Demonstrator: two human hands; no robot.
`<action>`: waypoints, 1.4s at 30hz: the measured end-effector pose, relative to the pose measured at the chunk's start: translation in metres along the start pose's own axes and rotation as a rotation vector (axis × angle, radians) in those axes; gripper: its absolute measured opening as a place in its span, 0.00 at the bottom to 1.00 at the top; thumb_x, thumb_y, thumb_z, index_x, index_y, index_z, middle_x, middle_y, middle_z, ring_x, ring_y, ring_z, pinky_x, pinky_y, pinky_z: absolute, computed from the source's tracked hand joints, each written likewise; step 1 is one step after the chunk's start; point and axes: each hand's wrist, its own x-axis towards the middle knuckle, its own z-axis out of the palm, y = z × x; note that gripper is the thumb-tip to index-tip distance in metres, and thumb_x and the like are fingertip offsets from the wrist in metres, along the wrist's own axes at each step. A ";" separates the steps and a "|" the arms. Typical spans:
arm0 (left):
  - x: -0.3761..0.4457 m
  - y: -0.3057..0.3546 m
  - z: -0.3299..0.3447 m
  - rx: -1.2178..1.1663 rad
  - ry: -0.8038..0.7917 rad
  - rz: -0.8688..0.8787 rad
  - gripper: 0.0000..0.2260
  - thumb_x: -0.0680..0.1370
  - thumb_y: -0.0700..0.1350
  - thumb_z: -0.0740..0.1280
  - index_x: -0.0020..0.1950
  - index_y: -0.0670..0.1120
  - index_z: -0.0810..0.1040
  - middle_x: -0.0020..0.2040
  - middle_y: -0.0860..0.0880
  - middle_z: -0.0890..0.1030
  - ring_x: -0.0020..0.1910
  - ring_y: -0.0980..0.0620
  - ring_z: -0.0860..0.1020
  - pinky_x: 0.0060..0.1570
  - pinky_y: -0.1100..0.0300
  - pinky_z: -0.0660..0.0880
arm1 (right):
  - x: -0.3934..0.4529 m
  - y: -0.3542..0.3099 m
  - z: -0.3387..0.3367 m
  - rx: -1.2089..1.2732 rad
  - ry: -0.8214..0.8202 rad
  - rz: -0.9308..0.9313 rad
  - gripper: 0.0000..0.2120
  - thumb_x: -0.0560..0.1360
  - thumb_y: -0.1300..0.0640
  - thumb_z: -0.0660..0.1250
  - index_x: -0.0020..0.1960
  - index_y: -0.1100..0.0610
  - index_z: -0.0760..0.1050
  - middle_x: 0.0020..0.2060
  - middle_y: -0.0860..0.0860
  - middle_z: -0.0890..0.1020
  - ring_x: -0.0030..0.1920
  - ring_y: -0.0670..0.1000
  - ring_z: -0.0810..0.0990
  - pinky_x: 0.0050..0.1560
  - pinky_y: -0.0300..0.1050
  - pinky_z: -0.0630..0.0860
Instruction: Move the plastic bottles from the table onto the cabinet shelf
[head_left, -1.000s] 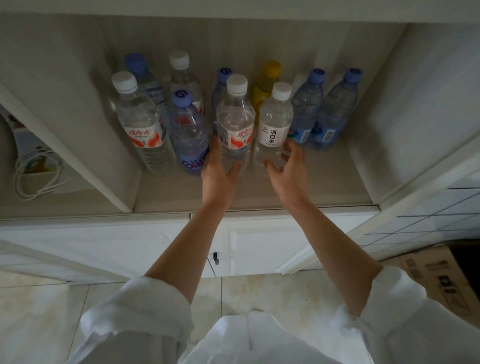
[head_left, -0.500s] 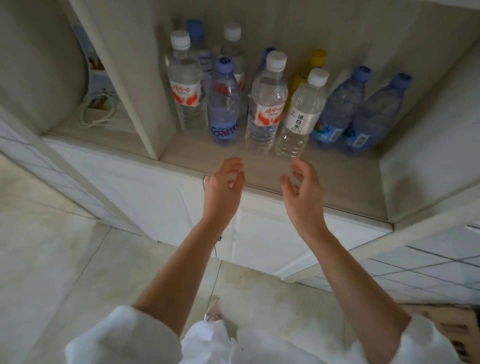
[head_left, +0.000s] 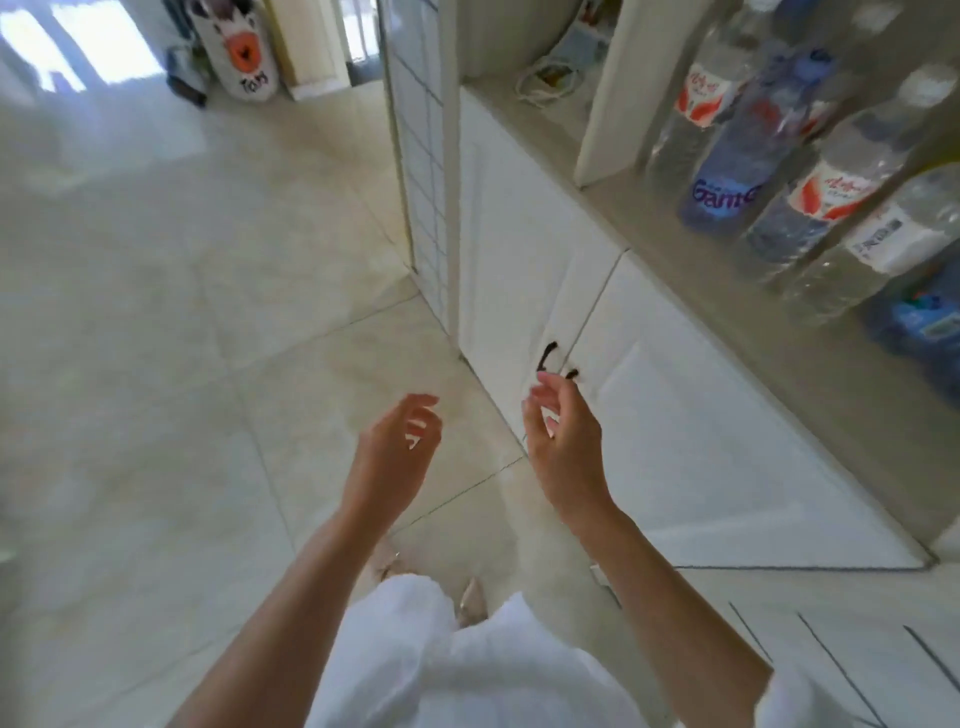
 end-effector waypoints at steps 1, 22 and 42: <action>-0.012 -0.011 -0.013 0.013 0.042 -0.029 0.11 0.76 0.37 0.68 0.54 0.51 0.78 0.38 0.58 0.80 0.39 0.65 0.80 0.42 0.69 0.77 | -0.007 -0.004 0.013 0.005 -0.054 -0.011 0.15 0.79 0.58 0.63 0.65 0.59 0.71 0.56 0.53 0.80 0.58 0.49 0.78 0.62 0.49 0.75; -0.390 -0.187 -0.242 -0.070 0.951 -0.777 0.07 0.77 0.40 0.68 0.54 0.48 0.79 0.42 0.54 0.84 0.42 0.62 0.80 0.41 0.79 0.71 | -0.325 -0.127 0.295 -0.175 -1.120 -0.516 0.20 0.78 0.56 0.65 0.68 0.56 0.67 0.56 0.50 0.79 0.57 0.48 0.78 0.59 0.47 0.75; -0.532 -0.293 -0.359 -0.329 1.499 -1.170 0.06 0.78 0.40 0.66 0.52 0.48 0.79 0.41 0.56 0.85 0.43 0.58 0.83 0.43 0.66 0.74 | -0.502 -0.222 0.503 -0.356 -1.695 -0.839 0.18 0.79 0.54 0.63 0.68 0.53 0.67 0.59 0.49 0.77 0.58 0.47 0.76 0.58 0.40 0.72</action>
